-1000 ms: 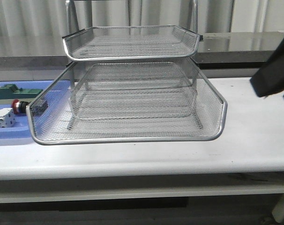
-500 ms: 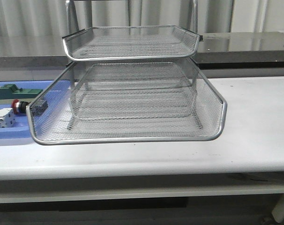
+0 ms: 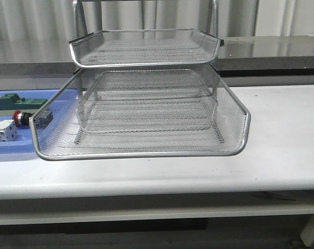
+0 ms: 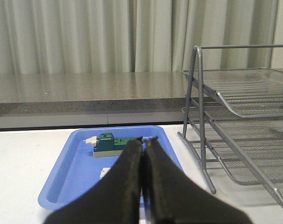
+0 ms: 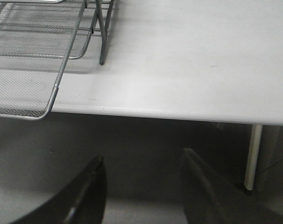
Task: Place button on rack with both arms
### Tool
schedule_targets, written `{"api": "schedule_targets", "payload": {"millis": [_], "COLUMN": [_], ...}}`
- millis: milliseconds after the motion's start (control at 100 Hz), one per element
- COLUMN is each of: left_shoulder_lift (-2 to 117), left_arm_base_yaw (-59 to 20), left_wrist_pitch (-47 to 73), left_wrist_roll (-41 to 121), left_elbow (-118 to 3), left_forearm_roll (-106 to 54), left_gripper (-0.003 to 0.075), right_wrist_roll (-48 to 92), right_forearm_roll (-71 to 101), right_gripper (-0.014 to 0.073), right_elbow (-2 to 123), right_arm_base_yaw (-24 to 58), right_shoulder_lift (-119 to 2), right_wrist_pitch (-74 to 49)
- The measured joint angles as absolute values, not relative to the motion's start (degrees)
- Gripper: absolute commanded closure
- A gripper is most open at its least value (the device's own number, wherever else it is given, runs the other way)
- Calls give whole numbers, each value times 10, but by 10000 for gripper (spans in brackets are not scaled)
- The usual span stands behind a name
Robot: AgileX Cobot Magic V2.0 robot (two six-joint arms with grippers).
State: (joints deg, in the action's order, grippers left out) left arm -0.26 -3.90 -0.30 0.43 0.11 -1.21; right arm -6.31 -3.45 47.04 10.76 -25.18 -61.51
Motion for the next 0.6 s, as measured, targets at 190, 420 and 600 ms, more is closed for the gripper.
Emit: {"api": "schedule_targets", "payload": {"millis": [190, 420, 600], "left_shoulder_lift": [-3, -3, -3], "left_arm_base_yaw": [-39, -39, -39], "left_wrist_pitch": [-3, -3, -3], "left_wrist_roll": [4, 4, 4], "left_elbow": [1, 1, 1], "left_forearm_roll": [-12, -12, -12], "left_gripper": [741, 741, 741], "right_wrist_roll": [-63, -63, -63], "right_forearm_roll": [-35, -35, -35], "right_gripper": [657, 661, 661], "right_elbow": [470, 470, 470], "right_arm_base_yaw": [108, 108, 108], "right_shoulder_lift": [-251, -251, -251], "right_wrist_pitch": [-648, -656, -657]}}
